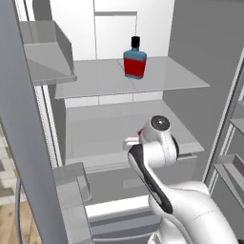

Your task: Place the liquor on the top shelf of the fridge to keep it out of children's reach, and place the onion and pear on lower shelves for easy access.

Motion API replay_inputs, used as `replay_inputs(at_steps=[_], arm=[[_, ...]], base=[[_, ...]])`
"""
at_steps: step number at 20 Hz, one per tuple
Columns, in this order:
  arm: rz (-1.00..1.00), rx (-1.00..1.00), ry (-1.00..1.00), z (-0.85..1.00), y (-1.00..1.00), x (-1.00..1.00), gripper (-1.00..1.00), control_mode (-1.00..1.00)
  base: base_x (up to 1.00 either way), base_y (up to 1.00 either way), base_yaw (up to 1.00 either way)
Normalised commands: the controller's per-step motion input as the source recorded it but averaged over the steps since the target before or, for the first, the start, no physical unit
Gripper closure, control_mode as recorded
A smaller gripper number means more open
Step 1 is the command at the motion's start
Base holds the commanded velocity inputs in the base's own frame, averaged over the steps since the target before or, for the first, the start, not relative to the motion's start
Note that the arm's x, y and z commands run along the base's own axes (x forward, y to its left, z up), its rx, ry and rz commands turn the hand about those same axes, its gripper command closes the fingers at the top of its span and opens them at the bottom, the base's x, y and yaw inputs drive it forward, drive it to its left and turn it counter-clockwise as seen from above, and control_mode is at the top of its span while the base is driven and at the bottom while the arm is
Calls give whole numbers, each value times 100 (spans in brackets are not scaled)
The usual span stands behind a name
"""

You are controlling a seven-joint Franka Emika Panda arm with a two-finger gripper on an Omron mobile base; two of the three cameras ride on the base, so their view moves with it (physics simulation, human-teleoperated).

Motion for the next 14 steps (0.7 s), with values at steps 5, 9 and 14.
replay_inputs(at_steps=[5, 9, 14], arm=[[0, 0, 2, -14, 12, 55, 100, -100], [0, 0, 0, -21, 16, 57, 100, -100], [0, 0, 0, -22, 18, 59, 100, -100]], base=[[0, 0, 0], [0, 0, 0], [0, 0, 0]])
